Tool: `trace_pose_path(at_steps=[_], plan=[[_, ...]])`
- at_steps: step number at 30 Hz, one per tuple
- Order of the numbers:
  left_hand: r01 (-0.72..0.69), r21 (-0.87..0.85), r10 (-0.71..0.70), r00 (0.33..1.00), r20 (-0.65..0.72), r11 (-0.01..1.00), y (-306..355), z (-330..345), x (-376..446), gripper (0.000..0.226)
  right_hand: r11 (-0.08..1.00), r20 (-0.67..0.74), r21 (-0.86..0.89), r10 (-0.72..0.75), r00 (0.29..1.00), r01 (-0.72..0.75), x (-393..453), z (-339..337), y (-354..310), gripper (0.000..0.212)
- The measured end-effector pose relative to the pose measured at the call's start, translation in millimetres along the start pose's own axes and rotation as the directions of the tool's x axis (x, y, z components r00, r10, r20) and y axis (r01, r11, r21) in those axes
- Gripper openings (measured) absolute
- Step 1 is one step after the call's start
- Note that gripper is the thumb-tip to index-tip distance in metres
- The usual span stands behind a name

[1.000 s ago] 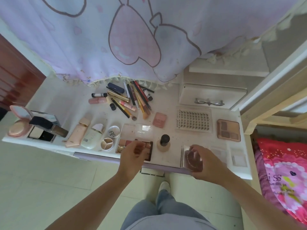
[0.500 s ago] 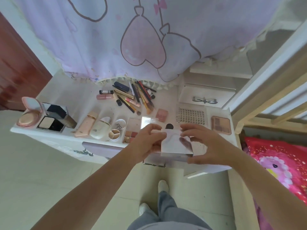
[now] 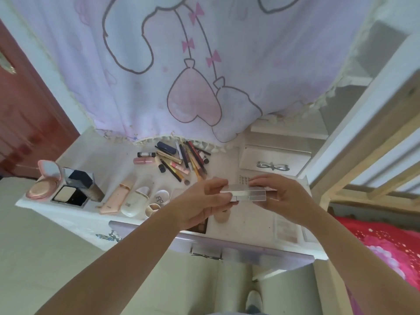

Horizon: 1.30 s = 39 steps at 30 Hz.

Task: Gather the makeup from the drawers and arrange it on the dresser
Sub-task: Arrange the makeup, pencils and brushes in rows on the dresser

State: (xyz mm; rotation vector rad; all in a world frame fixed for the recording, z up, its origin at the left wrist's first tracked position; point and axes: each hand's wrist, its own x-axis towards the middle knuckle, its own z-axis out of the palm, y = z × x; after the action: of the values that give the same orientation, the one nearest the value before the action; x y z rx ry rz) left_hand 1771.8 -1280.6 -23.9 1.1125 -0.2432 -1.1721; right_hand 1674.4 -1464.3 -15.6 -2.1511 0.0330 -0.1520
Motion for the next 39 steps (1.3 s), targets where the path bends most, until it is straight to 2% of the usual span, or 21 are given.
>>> trace_pose_path(at_steps=[1, 2, 4, 6, 10, 13, 15, 16, 19, 21, 26, 32, 36, 39], plan=[[-0.014, 0.008, 0.015, 0.999, -0.041, 1.0, 2.4, 0.1, 1.7, 0.074, 1.0, 0.041, 0.002, 0.018, 0.999, -0.018, 4.0, -4.1, -3.8, 0.041], [-0.029, 0.016, 0.03, 0.996, -0.082, 0.999, 5.2, 1.8, 3.2, 0.076, 0.999, 0.107, -0.025, 0.044, 0.993, -0.041, 8.3, -7.3, -7.0, 0.036], [-0.037, 0.025, 0.04, 0.985, -0.165, 0.999, 9.5, 6.1, 6.5, 0.07, 0.988, 0.229, -0.134, 0.101, 0.968, -0.071, 15.6, -12.0, -15.4, 0.031], [-0.025, 0.091, 0.044, 0.976, -0.211, 0.996, 12.6, 12.0, 9.9, 0.064, 0.975, 0.263, -0.218, 0.098, 0.96, -0.04, 23.1, -15.9, -16.9, 0.035], [0.025, 0.236, 0.045, 0.957, -0.287, 0.971, 11.9, 20.9, 18.2, 0.039, 0.98, 0.292, -0.189, 0.118, 0.949, -0.064, 32.2, -20.5, -13.5, 0.023], [0.055, 0.283, 0.038, 0.949, -0.313, 0.957, 9.4, 24.5, 23.9, 0.013, 0.966, 0.345, -0.253, 0.034, 0.938, 0.059, 34.6, -22.5, -5.7, 0.01], [0.073, 0.307, 0.039, 0.939, -0.343, 0.949, 7.3, 26.9, 26.8, 0.017, 0.929, 0.375, -0.336, -0.018, 0.927, 0.154, 34.2, -23.0, -4.8, 0.031], [0.079, 0.317, 0.039, 0.937, -0.348, 0.945, 6.3, 28.4, 27.9, 0.021, 0.911, 0.38, -0.365, -0.044, 0.924, 0.193, 33.5, -23.8, -3.9, 0.034], [0.091, 0.363, 0.042, 0.939, -0.342, 0.927, 3.7, 31.6, 30.2, 0.028, 0.894, 0.366, -0.351, -0.142, 0.919, 0.278, 30.7, -25.4, 5.4, 0.033], [0.107, 0.368, 0.03, 0.937, -0.347, 0.923, 1.6, 32.8, 30.6, 0.03, 0.896, 0.367, -0.341, -0.151, 0.918, 0.284, 29.3, -24.8, 13.3, 0.034], [0.127, 0.375, 0.015, 0.935, -0.353, 0.918, -5.1, 33.5, 33.6, 0.009, 0.909, 0.376, -0.299, -0.17, 0.911, 0.292, 22.6, -21.4, 18.7, 0.047], [0.101, 0.357, 0.01, 0.954, -0.298, 0.929, -12.6, 29.8, 37.2, 0.028, 0.92, 0.387, -0.287, -0.143, 0.911, 0.266, 18.9, -18.1, 29.4, 0.059], [0.116, 0.366, 0.017, 0.94, -0.34, 0.923, -23.5, 27.0, 37.2, 0.075, 0.913, 0.402, -0.294, -0.153, 0.903, 0.285, 12.2, -16.7, 36.3, 0.063], [0.112, 0.415, 0.039, 0.94, -0.338, 0.903, -30.3, 24.3, 37.9, 0.092, 0.95, 0.336, -0.203, -0.161, 0.928, 0.239, 8.8, -16.5, 43.0, 0.053]])
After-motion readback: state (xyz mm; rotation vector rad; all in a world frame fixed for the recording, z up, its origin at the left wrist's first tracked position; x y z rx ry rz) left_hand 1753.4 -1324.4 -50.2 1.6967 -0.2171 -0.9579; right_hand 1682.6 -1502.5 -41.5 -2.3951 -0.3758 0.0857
